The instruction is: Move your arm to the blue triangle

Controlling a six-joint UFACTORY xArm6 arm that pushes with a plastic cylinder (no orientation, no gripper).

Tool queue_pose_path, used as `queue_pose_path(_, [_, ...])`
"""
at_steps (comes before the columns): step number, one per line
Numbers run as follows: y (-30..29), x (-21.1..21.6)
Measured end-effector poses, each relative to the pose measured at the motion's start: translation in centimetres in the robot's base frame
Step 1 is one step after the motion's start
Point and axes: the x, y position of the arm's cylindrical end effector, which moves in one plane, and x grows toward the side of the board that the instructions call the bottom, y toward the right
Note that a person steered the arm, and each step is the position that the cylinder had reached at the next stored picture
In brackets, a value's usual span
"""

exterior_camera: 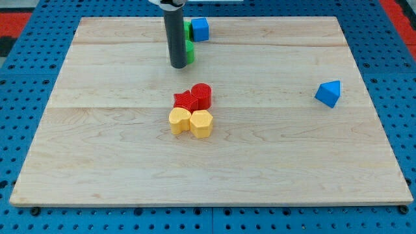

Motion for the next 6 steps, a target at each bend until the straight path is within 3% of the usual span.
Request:
queue_pose_path(3, [4.2,-2.5])
queue_pose_path(6, [27.0,1.9])
